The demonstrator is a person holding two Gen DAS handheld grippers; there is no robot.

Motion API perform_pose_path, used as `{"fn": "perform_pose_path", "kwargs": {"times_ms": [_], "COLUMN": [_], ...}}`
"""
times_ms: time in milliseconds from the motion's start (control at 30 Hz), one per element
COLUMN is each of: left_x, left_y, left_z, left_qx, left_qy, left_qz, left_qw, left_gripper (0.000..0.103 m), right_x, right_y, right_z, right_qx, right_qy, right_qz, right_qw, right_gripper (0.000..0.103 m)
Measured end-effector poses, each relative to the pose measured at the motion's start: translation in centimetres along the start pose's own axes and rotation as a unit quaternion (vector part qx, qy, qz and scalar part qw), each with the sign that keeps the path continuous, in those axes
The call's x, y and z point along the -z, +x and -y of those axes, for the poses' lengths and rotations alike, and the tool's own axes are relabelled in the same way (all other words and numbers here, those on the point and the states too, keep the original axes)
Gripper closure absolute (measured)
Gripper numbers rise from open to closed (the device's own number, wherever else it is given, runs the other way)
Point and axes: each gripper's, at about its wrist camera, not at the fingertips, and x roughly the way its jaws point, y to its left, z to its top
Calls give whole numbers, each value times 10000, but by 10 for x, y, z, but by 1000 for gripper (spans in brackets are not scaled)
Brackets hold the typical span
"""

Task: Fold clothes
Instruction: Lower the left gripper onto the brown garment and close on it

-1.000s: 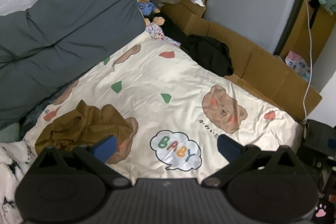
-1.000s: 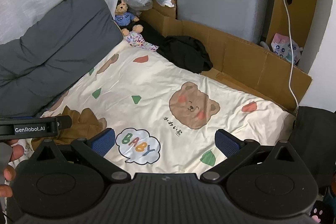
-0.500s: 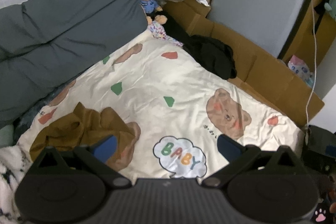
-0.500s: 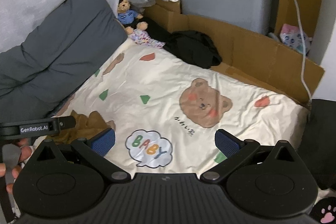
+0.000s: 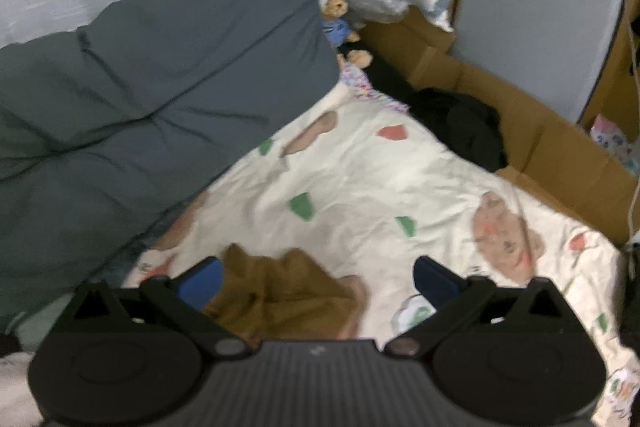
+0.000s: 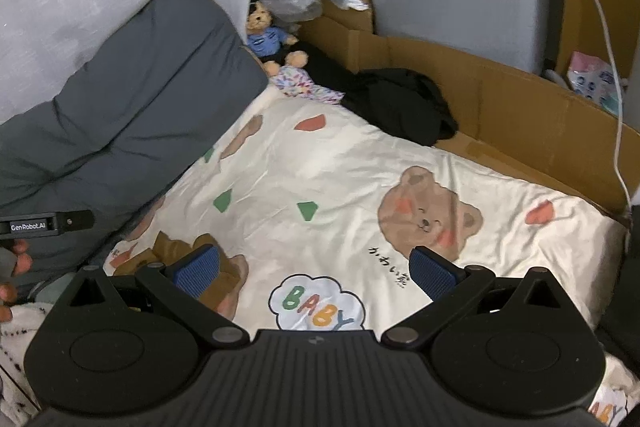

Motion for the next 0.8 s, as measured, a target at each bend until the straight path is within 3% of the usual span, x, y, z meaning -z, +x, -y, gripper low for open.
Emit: {"fn": "perform_pose_path", "kwargs": {"times_ms": [267,333,500,600,800], "left_x": [6,-7,-2,5,16], "left_y": [-3,-1,13,26,55], "left_z": [-70,-90,-118,-126,-119], "left_qx": [124,300,376,498,781], "left_qy": [-353,-471,-535,-505,-141], "left_qz": [53,125,100,-43,-160], "left_qw": [9993,9984,9978,9975,9967], "left_gripper": [1,1,7,13,13], "right_x": [-1,-1,-6,-18,-29], "right_y": [13,20,38,56,99], "right_z": [-16,-21,-30,-26,-19], "right_qx": [-347,-459,-740,-1081,-1176], "right_qy": [-256,-358,-806,-813,-803], "right_qz": [148,110,156,188,-25], "right_qw": [9990,9982,9939,9906,9898], "right_gripper": [0,1,8,10,14]}}
